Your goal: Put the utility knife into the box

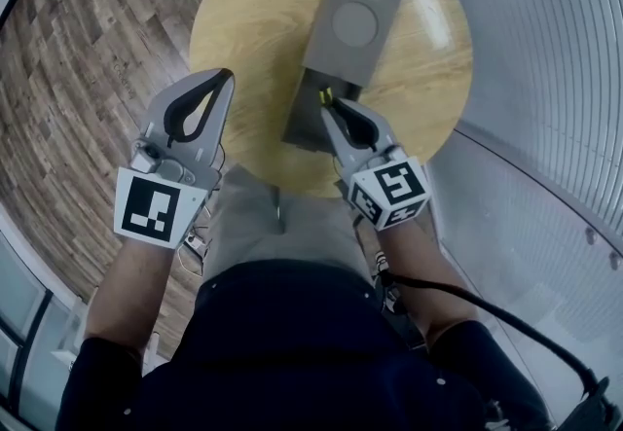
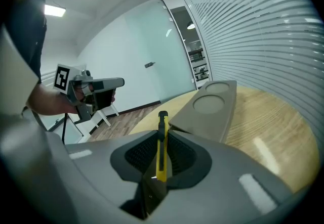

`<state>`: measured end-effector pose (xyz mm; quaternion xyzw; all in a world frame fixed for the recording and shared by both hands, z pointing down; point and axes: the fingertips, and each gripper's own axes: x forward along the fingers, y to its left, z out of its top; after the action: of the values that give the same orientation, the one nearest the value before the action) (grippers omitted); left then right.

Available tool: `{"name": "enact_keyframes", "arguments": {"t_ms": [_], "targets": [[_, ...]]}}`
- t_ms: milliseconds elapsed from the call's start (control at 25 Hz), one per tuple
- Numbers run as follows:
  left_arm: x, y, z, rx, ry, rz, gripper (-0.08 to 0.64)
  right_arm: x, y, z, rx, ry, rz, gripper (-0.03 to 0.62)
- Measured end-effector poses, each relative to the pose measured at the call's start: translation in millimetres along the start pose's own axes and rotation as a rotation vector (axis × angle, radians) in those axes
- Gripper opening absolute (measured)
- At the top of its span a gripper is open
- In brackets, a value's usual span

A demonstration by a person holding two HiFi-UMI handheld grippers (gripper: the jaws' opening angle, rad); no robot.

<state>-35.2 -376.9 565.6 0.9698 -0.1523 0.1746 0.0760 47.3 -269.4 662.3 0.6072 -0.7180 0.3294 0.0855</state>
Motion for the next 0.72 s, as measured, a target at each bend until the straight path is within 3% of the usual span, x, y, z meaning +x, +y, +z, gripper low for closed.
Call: {"name": "enact_keyframes", "arguments": {"t_ms": [200,720], "targets": [[-4.0,6.7,-5.7,-0.002,0.02,0.006,0.003,5.6,-1.3,-6.4,-0.037,0.066,0.001,0.067],[-1.7,0.7,-5.1,-0.006,0.028,0.016,0.003,8.4,-1.0,-12.1,-0.087,0.094,0.01,0.074]]}}
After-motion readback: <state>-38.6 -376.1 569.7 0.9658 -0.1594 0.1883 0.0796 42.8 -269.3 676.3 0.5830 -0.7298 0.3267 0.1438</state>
